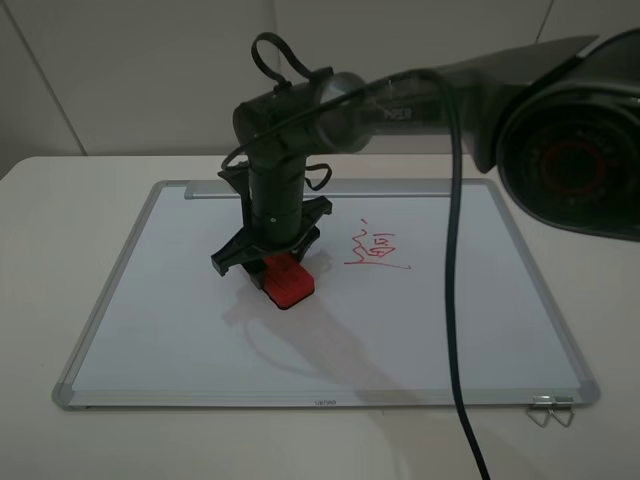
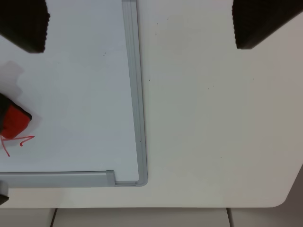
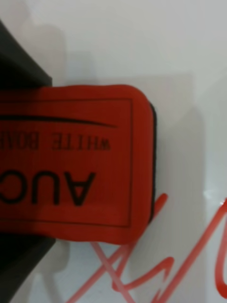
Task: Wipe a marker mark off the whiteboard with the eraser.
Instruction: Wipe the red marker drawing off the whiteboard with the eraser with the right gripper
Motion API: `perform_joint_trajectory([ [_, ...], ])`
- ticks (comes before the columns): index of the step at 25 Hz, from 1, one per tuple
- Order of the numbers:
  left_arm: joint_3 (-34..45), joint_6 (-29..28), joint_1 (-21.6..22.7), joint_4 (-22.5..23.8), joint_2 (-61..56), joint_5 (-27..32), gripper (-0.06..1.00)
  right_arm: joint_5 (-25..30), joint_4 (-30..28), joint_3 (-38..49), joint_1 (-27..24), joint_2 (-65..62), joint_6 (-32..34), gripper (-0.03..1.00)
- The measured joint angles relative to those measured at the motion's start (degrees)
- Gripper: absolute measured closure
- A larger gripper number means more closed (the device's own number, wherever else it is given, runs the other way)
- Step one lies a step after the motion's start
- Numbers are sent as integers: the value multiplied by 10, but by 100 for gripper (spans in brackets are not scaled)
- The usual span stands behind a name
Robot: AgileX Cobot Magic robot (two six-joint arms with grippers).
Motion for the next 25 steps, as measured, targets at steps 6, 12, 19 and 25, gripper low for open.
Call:
perform_joint_trajectory([
  [6, 0, 0, 0, 0, 0, 0, 17, -40, 2, -32, -32, 20, 1, 47],
  [12, 0, 0, 0, 0, 0, 0, 17, -63, -4, -53, -75, 37, 1, 47],
  [19, 0, 0, 0, 0, 0, 0, 17, -76, -14, -55, -114, 40, 1, 47],
  [25, 0, 0, 0, 0, 0, 0, 17, -76, -23, -55, -105, 40, 1, 47],
])
